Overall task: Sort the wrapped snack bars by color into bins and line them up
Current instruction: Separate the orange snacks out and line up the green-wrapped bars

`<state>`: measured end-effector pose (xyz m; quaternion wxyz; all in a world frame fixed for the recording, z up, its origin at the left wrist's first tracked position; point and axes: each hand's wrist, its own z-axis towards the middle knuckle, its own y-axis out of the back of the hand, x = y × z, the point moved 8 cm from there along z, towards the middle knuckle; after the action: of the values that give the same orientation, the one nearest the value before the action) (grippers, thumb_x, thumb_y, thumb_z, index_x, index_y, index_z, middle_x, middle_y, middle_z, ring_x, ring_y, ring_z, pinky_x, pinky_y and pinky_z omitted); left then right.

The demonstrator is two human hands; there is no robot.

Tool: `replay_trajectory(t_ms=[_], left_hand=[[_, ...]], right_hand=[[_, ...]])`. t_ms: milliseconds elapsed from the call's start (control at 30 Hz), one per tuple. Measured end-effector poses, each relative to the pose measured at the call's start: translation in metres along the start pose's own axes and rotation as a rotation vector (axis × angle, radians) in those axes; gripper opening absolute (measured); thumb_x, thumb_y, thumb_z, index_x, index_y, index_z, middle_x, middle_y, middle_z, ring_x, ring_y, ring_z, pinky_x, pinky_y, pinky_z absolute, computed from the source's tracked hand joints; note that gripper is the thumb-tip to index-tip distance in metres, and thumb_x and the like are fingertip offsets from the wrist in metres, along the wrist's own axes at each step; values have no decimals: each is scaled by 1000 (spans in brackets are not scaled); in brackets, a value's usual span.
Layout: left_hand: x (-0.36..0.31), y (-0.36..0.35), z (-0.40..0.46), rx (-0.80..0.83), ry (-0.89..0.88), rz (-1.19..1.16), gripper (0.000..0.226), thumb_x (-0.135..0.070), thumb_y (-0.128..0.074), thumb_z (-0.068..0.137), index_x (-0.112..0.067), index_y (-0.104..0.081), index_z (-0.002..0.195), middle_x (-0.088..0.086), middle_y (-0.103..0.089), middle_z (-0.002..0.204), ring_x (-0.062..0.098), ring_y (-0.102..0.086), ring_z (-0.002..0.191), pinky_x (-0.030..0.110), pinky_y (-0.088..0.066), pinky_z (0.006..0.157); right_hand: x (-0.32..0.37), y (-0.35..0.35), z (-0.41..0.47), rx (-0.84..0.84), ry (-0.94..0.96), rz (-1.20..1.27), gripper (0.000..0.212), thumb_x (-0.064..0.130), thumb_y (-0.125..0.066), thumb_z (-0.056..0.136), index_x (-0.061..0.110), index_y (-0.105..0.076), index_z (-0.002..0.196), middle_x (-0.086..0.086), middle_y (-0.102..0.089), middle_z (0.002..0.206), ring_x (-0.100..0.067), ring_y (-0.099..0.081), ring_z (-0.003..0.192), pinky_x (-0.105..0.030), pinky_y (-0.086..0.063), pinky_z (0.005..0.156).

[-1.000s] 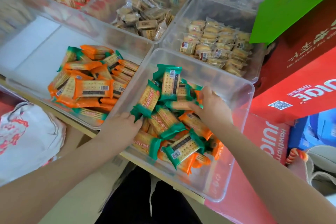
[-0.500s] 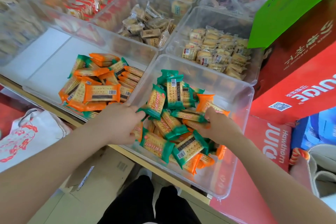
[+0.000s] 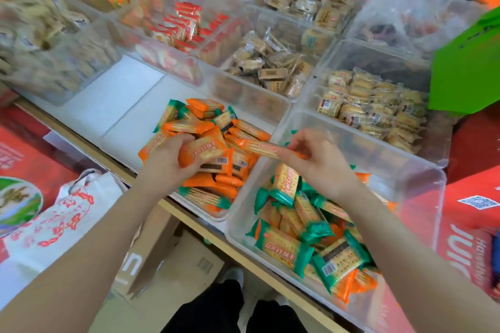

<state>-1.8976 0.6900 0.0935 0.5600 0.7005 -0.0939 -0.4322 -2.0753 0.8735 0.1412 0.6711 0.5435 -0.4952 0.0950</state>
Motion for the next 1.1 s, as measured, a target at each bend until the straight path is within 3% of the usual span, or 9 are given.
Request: replay_trajectory(t_ms=[233, 333, 400, 500, 600, 700, 800, 933, 1100], left_hand=[[34, -26, 6, 300, -87, 90, 70, -33, -67, 82, -19, -30, 140, 2, -38, 137, 19, -43, 121, 27, -34, 93], [41, -25, 12, 307, -130, 44, 74, -54, -62, 77, -20, -36, 138, -2, -41, 132, 13, -42, 117, 27, -37, 94], [43, -23, 15, 323, -157, -21, 75, -69, -44, 74, -23, -43, 134, -7, -44, 126, 6, -40, 111, 23, -37, 94], [46, -12, 26, 242, -214, -116, 67, -64, -32, 80, -20, -53, 127, -5, -52, 121, 11, -47, 110, 26, -40, 94], [57, -3, 51, 163, -193, -93, 65, -54, -30, 82, -14, -53, 128, 4, -54, 124, 20, -51, 114, 25, -36, 96], [63, -3, 82, 146, -165, -45, 62, -50, -37, 84, -14, -45, 133, 5, -46, 134, 23, -44, 122, 27, -32, 99], [64, -19, 105, 278, -187, 38, 56, -46, -43, 93, -20, -35, 141, 0, -32, 148, 18, -30, 134, 26, -23, 107], [65, -40, 107, 475, -276, 103, 68, -62, -24, 86, -26, -33, 143, -5, -34, 147, 13, -32, 133, 26, -25, 108], [58, -31, 95, 524, -338, -52, 74, -67, -19, 83, -19, -57, 125, -5, -56, 124, 6, -47, 112, 0, -25, 89]], right_hand=[[16, -66, 65, 16, 48, -303, 32, 41, -60, 85, 13, -48, 94, -4, -59, 86, -22, -56, 82, -34, -45, 70], [13, -83, 86, 4, 66, -470, 31, 40, -56, 89, 12, -49, 99, -6, -56, 100, -25, -52, 97, -33, -39, 80], [3, -96, 97, 84, 24, -616, 32, 41, -52, 90, 12, -50, 104, -7, -56, 107, -27, -51, 104, -35, -39, 87], [-8, -117, 105, 307, 3, -855, 36, 41, -47, 90, 12, -60, 107, -8, -54, 117, -30, -48, 114, -40, -36, 98], [-2, -114, 124, 223, 12, -680, 25, 27, -43, 92, 10, -61, 97, -9, -55, 109, -28, -52, 104, -40, -45, 89], [3, -118, 155, 186, 45, -543, 23, 14, -39, 94, 10, -59, 104, -9, -56, 110, -28, -55, 101, -41, -49, 81], [6, -139, 183, 319, 108, -558, 32, 9, -40, 96, 12, -52, 125, -9, -53, 129, -27, -51, 115, -39, -44, 92], [-4, -169, 204, 496, 161, -606, 49, -4, -42, 90, 15, -44, 136, -9, -48, 138, -27, -46, 124, -39, -40, 99], [-5, -180, 203, 579, 319, -812, 51, 8, -46, 93, 17, -36, 142, -6, -38, 145, -26, -36, 130, -32, -31, 105]])
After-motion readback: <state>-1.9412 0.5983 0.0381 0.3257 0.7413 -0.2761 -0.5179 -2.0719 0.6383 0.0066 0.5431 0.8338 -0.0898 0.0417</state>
